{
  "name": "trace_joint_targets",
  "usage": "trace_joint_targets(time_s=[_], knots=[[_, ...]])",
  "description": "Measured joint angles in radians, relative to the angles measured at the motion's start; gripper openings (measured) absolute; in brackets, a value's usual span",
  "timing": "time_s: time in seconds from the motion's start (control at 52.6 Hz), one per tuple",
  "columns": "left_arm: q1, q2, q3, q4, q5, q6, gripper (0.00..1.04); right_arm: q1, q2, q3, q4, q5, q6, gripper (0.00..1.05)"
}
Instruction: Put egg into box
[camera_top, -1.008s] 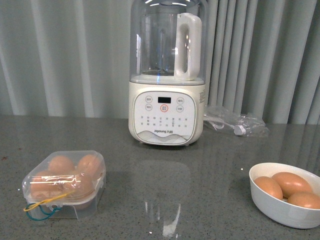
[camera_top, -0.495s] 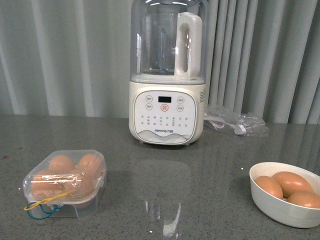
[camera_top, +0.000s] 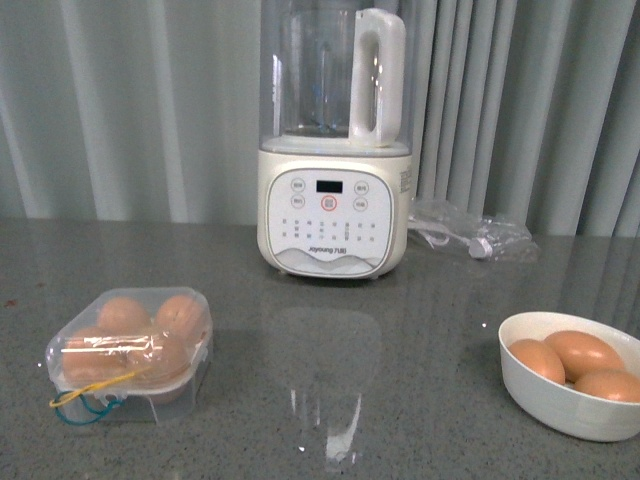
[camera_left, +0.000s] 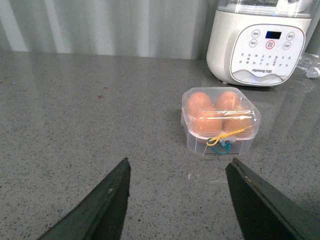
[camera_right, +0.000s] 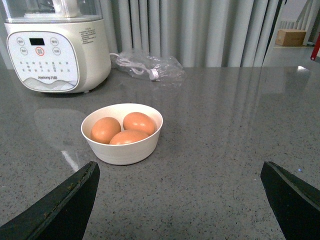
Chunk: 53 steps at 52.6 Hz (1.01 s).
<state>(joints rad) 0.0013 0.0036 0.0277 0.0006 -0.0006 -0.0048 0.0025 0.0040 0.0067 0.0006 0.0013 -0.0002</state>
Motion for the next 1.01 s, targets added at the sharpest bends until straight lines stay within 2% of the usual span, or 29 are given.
trace_joint_targets(time_s=[0.076, 0.152, 0.19, 0.247, 1.008], knots=[[0.000, 0.000, 0.000, 0.000, 0.000, 0.000, 0.76, 0.000, 0.000, 0.000, 0.000, 0.000, 0.000, 0.98], [0.000, 0.000, 0.000, 0.000, 0.000, 0.000, 0.96, 0.000, 0.000, 0.000, 0.000, 0.000, 0.000, 0.98], [0.000, 0.000, 0.000, 0.000, 0.000, 0.001, 1.00, 0.000, 0.000, 0.000, 0.000, 0.000, 0.000, 0.98], [0.000, 0.000, 0.000, 0.000, 0.000, 0.000, 0.97, 0.000, 0.000, 0.000, 0.000, 0.000, 0.000, 0.98], [0.000, 0.000, 0.000, 0.000, 0.000, 0.000, 0.98, 0.000, 0.000, 0.000, 0.000, 0.000, 0.000, 0.98]])
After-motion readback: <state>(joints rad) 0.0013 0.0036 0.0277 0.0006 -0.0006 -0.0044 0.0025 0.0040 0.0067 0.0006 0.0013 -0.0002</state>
